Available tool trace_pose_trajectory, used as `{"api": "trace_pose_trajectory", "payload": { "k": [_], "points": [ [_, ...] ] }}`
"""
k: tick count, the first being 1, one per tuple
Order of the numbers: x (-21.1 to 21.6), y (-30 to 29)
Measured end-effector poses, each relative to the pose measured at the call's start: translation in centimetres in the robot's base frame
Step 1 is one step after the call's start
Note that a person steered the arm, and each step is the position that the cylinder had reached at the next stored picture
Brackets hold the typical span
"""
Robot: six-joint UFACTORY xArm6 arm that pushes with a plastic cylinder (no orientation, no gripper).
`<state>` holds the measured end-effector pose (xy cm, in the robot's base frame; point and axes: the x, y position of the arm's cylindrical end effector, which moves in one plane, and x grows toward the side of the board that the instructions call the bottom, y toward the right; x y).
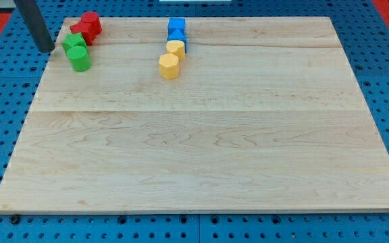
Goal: Move the green blocks away from the red blocks
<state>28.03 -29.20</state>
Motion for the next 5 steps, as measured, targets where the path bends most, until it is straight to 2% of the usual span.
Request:
{"api": "trace_pose_trajectory", "payload": {
  "k": [1,2,4,5],
  "points": [
    [-1.6,2.2],
    [-1.4,2.9],
    [9.1,7.8],
    [10.9,6.4]
  ]
}}
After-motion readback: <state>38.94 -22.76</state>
